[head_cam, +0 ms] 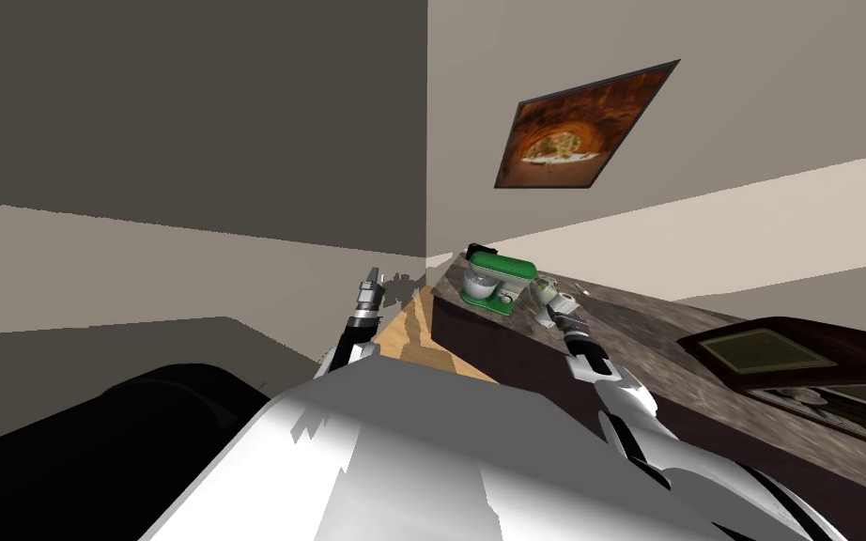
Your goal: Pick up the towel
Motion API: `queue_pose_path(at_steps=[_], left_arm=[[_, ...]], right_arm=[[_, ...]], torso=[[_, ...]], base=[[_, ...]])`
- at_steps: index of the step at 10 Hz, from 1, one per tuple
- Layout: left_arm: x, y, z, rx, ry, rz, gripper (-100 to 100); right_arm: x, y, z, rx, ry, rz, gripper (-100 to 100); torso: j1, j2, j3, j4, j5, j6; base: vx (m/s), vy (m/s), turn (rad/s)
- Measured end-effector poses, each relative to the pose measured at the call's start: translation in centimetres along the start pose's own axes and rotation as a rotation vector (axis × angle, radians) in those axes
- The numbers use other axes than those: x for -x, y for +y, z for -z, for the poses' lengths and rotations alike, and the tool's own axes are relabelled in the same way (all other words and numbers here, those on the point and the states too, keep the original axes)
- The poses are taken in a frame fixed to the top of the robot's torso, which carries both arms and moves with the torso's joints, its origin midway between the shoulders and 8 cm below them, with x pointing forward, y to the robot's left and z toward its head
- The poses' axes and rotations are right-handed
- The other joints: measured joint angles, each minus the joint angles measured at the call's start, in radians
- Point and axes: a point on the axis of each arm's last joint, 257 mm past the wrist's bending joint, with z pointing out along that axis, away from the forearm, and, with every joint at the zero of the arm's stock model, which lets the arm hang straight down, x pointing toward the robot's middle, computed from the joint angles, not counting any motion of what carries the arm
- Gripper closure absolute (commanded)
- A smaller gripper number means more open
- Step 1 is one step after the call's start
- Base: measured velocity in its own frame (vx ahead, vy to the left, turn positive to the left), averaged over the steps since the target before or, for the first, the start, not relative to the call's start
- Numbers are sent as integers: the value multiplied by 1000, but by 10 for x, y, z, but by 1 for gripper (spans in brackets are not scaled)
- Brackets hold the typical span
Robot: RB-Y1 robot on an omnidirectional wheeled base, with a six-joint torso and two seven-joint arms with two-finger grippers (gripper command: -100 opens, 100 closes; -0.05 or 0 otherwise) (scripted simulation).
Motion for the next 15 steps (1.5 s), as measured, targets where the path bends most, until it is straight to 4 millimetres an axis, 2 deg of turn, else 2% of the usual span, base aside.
queue_pose_path(at_steps=[2, 4, 5, 9, 10, 11, 12, 13, 15], left_arm=[[0, 0, 0, 0, 0, 0, 0], [0, 0, 0, 0, 0, 0, 0], [0, 0, 0, 0, 0, 0, 0], [0, 0, 0, 0, 0, 0, 0], [0, 0, 0, 0, 0, 0, 0], [0, 0, 0, 0, 0, 0, 0], [0, 0, 0, 0, 0, 0, 0], [0, 0, 0, 0, 0, 0, 0], [0, 0, 0, 0, 0, 0, 0]], right_arm=[[-10, -11, 1, -30, 28, -3, -100], [16, -28, -14, -60, -14, 8, -100], [18, -28, -14, -59, -18, 8, 100], [18, -26, -15, -55, -20, 4, 100], [18, -26, -15, -55, -20, 4, 0], [18, -26, -15, -55, -20, 4, 100], [10, -33, -10, -73, -3, 1, 100], [-9, -23, 0, -69, 26, -10, 100], [-27, -5, 6, -36, 55, -21, 100]], torso=[[-3, -3, -2, -1, -1, 1], [0, -1, 0, 0, 1, 0], [-2, -3, -1, 0, 0, 0], [-6, -5, -3, -1, 0, 3], [-6, -5, -3, -1, 0, 3], [-6, -5, -3, -1, 0, 3], [-7, -5, -3, -2, 0, 5], [-9, -8, -5, -4, -3, 5], [-15, -14, -12, -9, -9, 4]], base=[[-34, 20, 58], [-43, 40, 28], [-4, 6, 11], [-1, 2, 3], [0, 0, 0], [0, -8, -12], [75, -54, -148], [84, -58, -65], [97, -72, -81]])
